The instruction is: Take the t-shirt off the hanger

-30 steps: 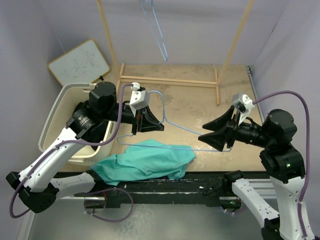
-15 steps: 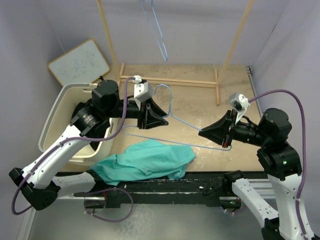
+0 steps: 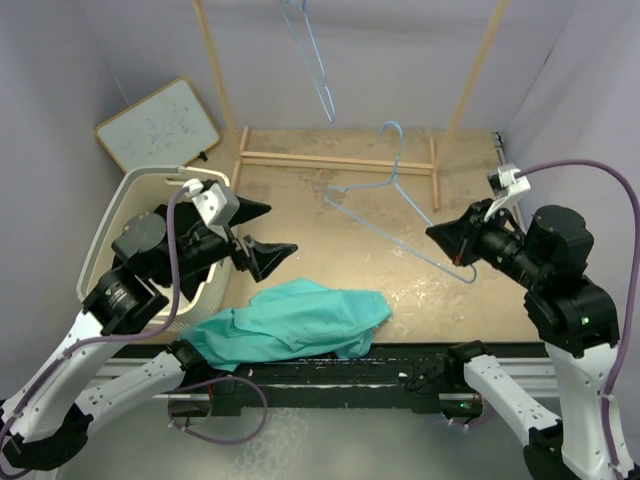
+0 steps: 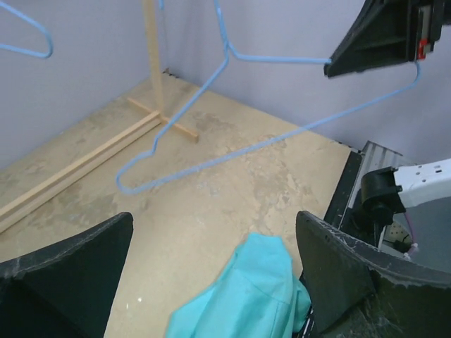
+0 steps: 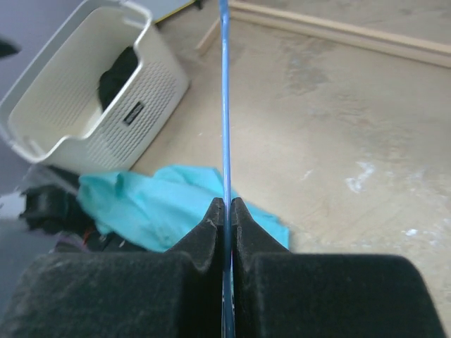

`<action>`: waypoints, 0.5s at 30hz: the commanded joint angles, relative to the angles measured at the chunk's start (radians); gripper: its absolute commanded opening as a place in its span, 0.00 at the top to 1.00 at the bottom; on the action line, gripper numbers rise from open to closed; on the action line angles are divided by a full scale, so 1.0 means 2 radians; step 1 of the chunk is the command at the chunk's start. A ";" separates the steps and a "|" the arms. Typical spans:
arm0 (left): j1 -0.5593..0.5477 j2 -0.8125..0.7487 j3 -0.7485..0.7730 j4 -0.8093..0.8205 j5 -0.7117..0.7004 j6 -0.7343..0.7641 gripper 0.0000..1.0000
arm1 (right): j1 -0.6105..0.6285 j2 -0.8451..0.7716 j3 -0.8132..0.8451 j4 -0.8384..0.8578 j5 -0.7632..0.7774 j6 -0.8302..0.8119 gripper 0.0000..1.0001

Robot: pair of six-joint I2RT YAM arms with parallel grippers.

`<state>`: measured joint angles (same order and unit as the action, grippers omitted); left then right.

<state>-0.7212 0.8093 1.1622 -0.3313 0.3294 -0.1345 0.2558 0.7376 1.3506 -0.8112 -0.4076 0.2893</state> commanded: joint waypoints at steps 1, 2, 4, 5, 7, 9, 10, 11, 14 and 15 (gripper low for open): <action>-0.001 -0.040 -0.053 -0.008 -0.069 0.001 0.01 | 0.001 0.047 0.032 0.071 0.139 0.018 1.00; -0.001 -0.047 -0.063 -0.009 -0.073 -0.001 0.01 | 0.001 0.066 0.041 0.089 0.151 0.016 1.00; -0.001 -0.056 -0.076 -0.017 -0.077 -0.006 0.01 | 0.001 0.098 0.061 0.134 0.160 0.012 1.00; -0.001 -0.059 -0.084 -0.020 -0.076 -0.008 0.01 | 0.001 0.115 0.075 0.157 0.159 0.009 1.00; -0.001 -0.064 -0.094 -0.024 -0.072 -0.013 0.01 | 0.001 0.154 0.112 0.194 0.153 0.001 1.00; -0.001 -0.070 -0.104 -0.024 -0.068 -0.018 0.01 | 0.001 0.194 0.158 0.217 0.151 -0.007 1.00; -0.001 -0.073 -0.109 -0.024 -0.068 -0.019 0.01 | 0.001 0.211 0.179 0.226 0.154 -0.007 1.00; -0.001 -0.076 -0.116 -0.023 -0.068 -0.022 0.01 | 0.001 0.225 0.197 0.237 0.156 -0.008 1.00; -0.001 -0.088 -0.140 -0.009 -0.068 -0.031 0.00 | 0.001 0.260 0.241 0.266 0.167 -0.009 1.00; -0.001 -0.091 -0.145 -0.005 -0.063 -0.032 0.00 | 0.001 0.272 0.253 0.276 0.170 -0.011 1.00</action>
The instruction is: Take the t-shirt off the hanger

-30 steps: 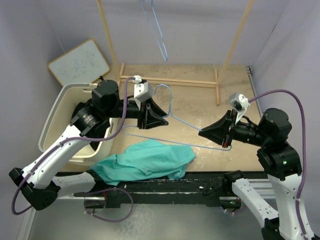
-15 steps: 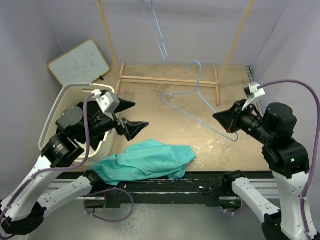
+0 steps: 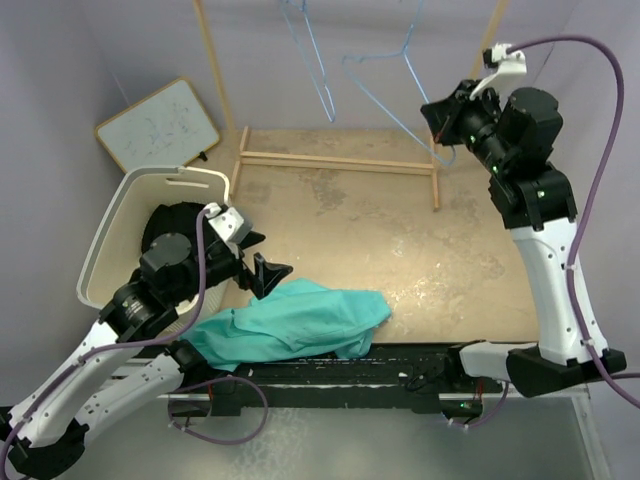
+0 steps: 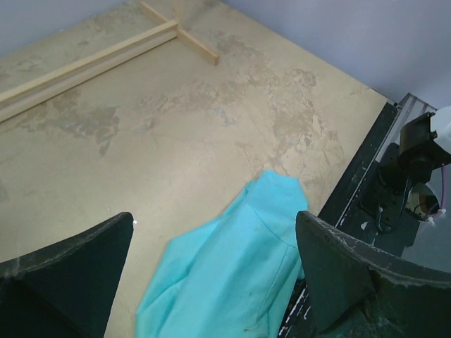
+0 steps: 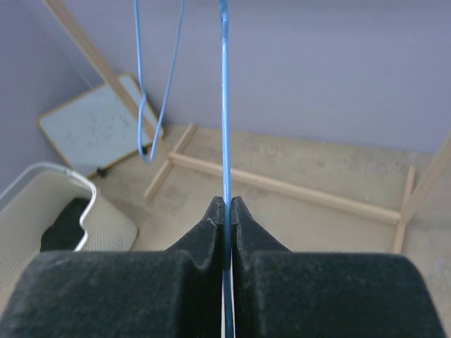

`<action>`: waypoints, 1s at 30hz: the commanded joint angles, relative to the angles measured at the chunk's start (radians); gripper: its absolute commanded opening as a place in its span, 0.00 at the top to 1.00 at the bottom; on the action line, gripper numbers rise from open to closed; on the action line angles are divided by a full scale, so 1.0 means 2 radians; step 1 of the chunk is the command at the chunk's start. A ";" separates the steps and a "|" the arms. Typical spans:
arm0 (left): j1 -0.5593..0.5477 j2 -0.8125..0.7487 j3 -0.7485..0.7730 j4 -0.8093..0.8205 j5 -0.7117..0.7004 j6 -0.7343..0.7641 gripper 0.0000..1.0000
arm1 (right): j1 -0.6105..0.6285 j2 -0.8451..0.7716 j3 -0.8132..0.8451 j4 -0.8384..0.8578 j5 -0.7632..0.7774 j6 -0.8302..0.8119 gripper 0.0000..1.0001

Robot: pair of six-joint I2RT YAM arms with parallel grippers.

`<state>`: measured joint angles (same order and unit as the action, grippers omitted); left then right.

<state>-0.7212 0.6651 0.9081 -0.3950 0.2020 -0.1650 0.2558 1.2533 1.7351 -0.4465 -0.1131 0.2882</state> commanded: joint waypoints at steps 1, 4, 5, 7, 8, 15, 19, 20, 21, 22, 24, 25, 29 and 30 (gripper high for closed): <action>-0.001 -0.018 -0.016 0.025 0.005 -0.018 0.00 | 0.001 0.027 0.073 0.099 0.027 -0.012 1.00; 0.000 -0.014 -0.015 0.022 0.008 -0.017 0.01 | 0.002 0.056 0.096 0.122 0.039 -0.019 1.00; -0.001 -0.013 -0.015 0.020 0.010 -0.017 0.00 | 0.002 0.060 0.097 0.134 0.047 -0.020 1.00; -0.001 -0.009 -0.015 0.017 0.015 -0.016 0.01 | 0.002 0.073 0.108 0.144 0.061 -0.027 1.00; -0.001 -0.008 -0.015 0.016 0.017 -0.017 0.00 | 0.002 0.081 0.116 0.142 0.065 -0.029 1.00; 0.000 0.002 -0.016 0.018 0.034 -0.022 0.00 | 0.002 0.154 0.170 0.120 0.092 -0.039 1.00; 0.000 0.005 -0.016 0.017 0.036 -0.022 0.00 | 0.002 0.194 0.209 0.100 0.096 -0.040 1.00; 0.000 0.005 -0.017 0.017 0.036 -0.023 0.00 | 0.002 0.204 0.215 0.095 0.095 -0.039 1.00; 0.000 0.006 -0.016 0.017 0.036 -0.022 0.00 | 0.002 0.207 0.217 0.094 0.094 -0.039 1.00; 0.000 0.007 -0.016 0.017 0.037 -0.023 0.00 | 0.002 0.209 0.214 0.094 0.092 -0.039 1.00; 0.000 0.008 -0.016 0.016 0.038 -0.022 0.00 | 0.002 0.200 0.198 0.097 0.089 -0.037 1.00; 0.000 0.009 -0.016 0.015 0.039 -0.023 0.01 | 0.002 0.190 0.176 0.101 0.086 -0.035 0.96; 0.000 0.014 -0.017 0.014 0.042 -0.026 0.01 | 0.002 0.121 0.081 0.124 0.080 -0.026 0.49; 0.000 0.018 -0.018 0.015 0.042 -0.029 0.01 | 0.002 0.099 0.055 0.124 0.080 -0.023 0.37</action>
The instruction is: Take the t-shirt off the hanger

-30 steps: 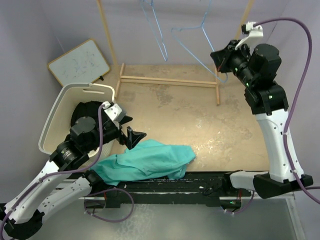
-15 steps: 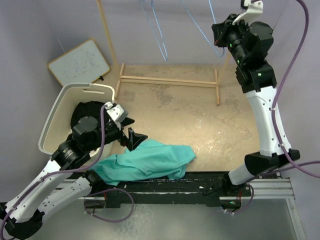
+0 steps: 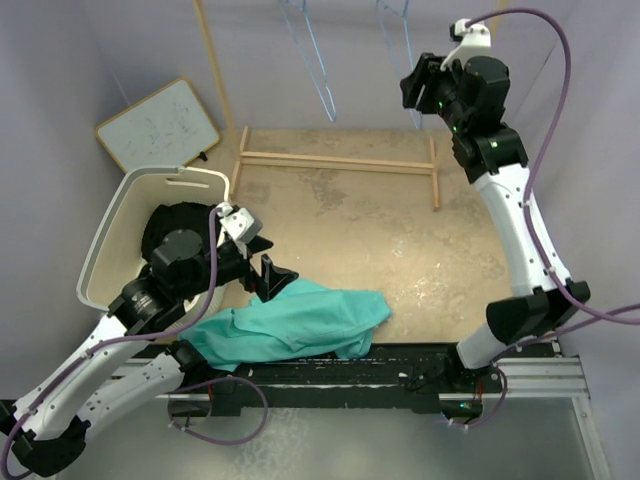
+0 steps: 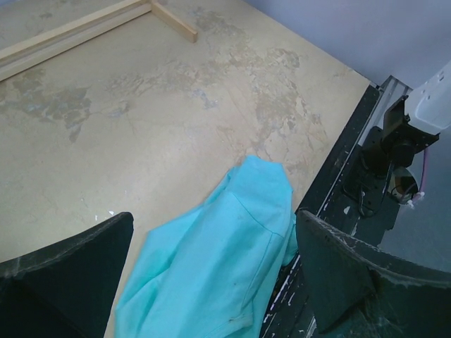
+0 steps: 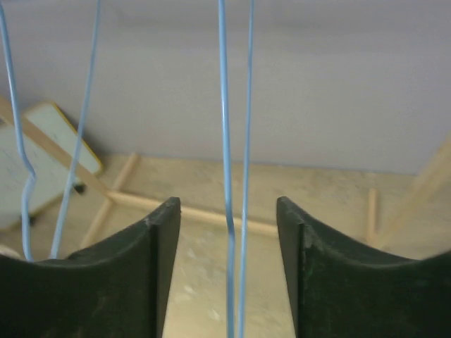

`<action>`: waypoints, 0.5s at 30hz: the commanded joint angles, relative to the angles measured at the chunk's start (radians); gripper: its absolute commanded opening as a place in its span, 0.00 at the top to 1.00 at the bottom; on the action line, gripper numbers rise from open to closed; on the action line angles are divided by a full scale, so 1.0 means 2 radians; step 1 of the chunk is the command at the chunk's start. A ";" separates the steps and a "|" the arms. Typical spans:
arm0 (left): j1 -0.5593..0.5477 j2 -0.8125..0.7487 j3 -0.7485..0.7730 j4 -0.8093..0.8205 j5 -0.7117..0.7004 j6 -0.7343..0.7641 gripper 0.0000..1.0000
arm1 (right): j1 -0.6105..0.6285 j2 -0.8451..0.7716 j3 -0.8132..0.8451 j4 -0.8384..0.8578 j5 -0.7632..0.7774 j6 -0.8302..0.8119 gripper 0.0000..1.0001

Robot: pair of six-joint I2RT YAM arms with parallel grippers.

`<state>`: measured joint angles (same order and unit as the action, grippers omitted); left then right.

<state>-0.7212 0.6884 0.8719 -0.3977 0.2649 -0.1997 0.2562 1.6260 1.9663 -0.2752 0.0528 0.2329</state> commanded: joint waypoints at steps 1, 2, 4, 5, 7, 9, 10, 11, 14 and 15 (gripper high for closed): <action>0.000 0.011 0.000 0.018 0.010 -0.015 0.01 | 0.002 -0.112 -0.089 0.038 -0.002 0.007 0.27; 0.000 0.018 0.000 0.018 0.010 -0.021 0.01 | 0.002 -0.138 -0.116 0.047 -0.003 0.009 0.19; 0.000 0.040 0.002 0.012 0.015 -0.033 0.01 | 0.001 -0.193 -0.178 0.046 -0.004 0.018 0.11; -0.001 0.052 0.003 0.008 0.014 -0.040 0.01 | 0.002 -0.223 -0.210 0.045 -0.006 0.022 0.10; -0.005 0.084 0.001 -0.001 -0.002 -0.063 0.01 | 0.002 -0.285 -0.270 0.042 -0.004 0.031 0.08; -0.023 0.121 0.005 -0.018 -0.015 -0.077 0.01 | 0.002 -0.354 -0.326 0.021 -0.005 0.038 0.07; -0.042 0.136 0.008 -0.024 -0.036 -0.089 0.01 | 0.002 -0.384 -0.349 0.011 -0.004 0.043 0.07; -0.068 0.149 0.004 -0.020 -0.062 -0.100 0.01 | 0.002 -0.410 -0.370 0.003 -0.004 0.046 0.07; -0.158 0.196 -0.007 -0.005 -0.147 -0.124 0.01 | 0.001 -0.478 -0.413 -0.040 -0.004 0.057 0.07; -0.184 0.219 -0.004 -0.009 -0.177 -0.131 0.01 | 0.002 -0.498 -0.423 -0.052 -0.006 0.059 0.07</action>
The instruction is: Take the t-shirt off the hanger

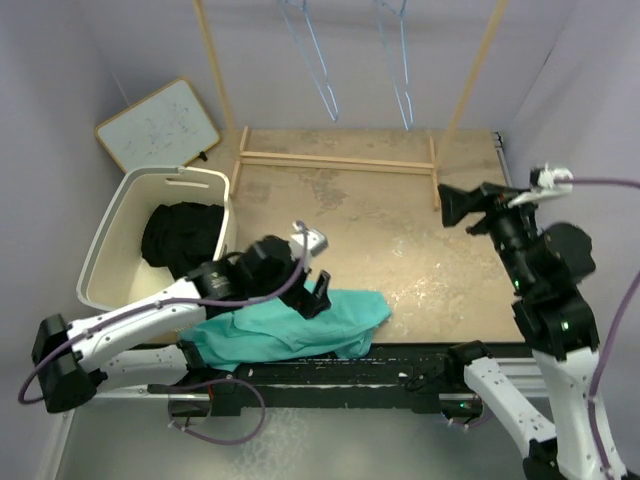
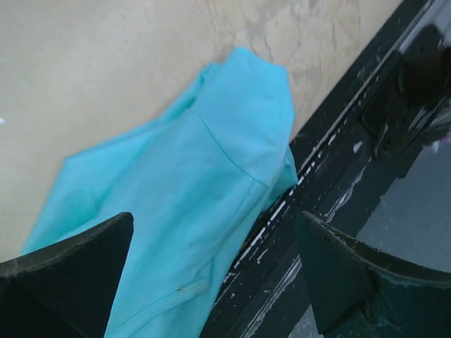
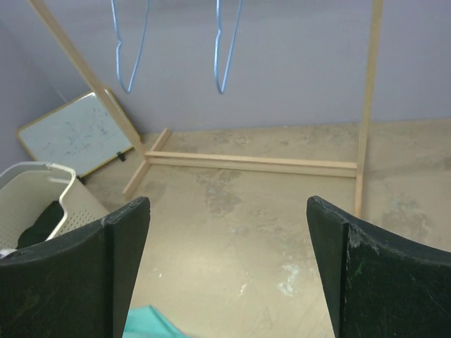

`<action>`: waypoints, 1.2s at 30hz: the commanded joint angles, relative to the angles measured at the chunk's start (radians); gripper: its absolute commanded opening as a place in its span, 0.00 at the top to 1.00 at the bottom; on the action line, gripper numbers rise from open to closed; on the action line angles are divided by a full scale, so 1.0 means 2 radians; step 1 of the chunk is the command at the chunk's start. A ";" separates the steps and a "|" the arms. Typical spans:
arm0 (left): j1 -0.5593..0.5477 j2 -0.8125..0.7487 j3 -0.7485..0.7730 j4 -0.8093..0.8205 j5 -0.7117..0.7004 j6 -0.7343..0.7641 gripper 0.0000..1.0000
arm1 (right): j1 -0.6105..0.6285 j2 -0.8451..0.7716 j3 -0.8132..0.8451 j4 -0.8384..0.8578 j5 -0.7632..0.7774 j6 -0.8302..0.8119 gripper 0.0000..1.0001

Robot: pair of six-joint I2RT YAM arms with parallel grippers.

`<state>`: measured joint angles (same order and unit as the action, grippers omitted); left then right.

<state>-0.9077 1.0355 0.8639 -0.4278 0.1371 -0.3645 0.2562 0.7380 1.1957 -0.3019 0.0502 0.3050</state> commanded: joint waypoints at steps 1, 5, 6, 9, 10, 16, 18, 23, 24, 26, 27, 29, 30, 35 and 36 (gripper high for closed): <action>-0.115 0.070 0.004 0.000 -0.146 -0.055 0.01 | 0.001 -0.069 -0.048 -0.051 -0.007 0.024 0.07; -0.168 0.160 0.018 -0.022 -0.232 -0.069 0.01 | 0.001 -0.121 -0.068 -0.092 -0.019 0.026 0.07; -0.170 0.170 0.017 -0.023 -0.242 -0.071 0.01 | 0.001 -0.131 -0.073 -0.098 -0.023 0.026 0.07; -0.171 0.182 0.006 -0.011 -0.264 -0.076 0.01 | 0.001 -0.158 -0.087 -0.110 -0.031 0.028 0.07; -0.171 0.183 0.003 -0.007 -0.272 -0.080 0.01 | 0.001 -0.167 -0.090 -0.111 -0.033 0.029 0.07; -0.171 0.205 -0.011 0.017 -0.297 -0.080 0.01 | 0.001 -0.189 -0.114 -0.118 -0.057 0.031 0.07; -0.171 0.222 -0.015 0.024 -0.288 -0.080 0.01 | 0.001 -0.185 -0.109 -0.121 -0.058 0.028 0.07; -0.171 0.257 -0.033 0.046 -0.260 -0.091 0.01 | 0.001 -0.178 -0.110 -0.122 -0.060 0.023 0.07; -0.171 0.261 -0.036 0.049 -0.255 -0.094 0.01 | 0.001 -0.178 -0.111 -0.122 -0.061 0.023 0.07; -0.171 0.268 -0.039 0.054 -0.245 -0.097 0.08 | 0.001 -0.179 -0.111 -0.123 -0.062 0.024 0.07; -0.171 0.273 -0.039 0.055 -0.238 -0.098 0.19 | 0.001 -0.181 -0.112 -0.124 -0.062 0.024 0.07; -0.170 0.281 -0.033 0.052 -0.228 -0.095 0.56 | 0.001 -0.182 -0.114 -0.124 -0.062 0.026 0.07; -0.170 0.285 -0.025 0.040 -0.229 -0.096 0.82 | 0.001 -0.182 -0.114 -0.123 -0.062 0.027 0.07; -0.168 0.272 0.033 -0.041 -0.264 -0.101 1.00 | 0.001 -0.181 -0.115 -0.126 -0.061 0.028 0.07; -0.165 0.259 0.051 -0.059 -0.269 -0.098 1.00 | 0.001 -0.181 -0.115 -0.125 -0.062 0.028 0.07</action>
<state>-1.2518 1.5929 0.8669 -0.3969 -0.3546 -0.5568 0.2543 0.3904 0.9550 -0.5747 -0.0563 0.3561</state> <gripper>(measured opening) 0.046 0.928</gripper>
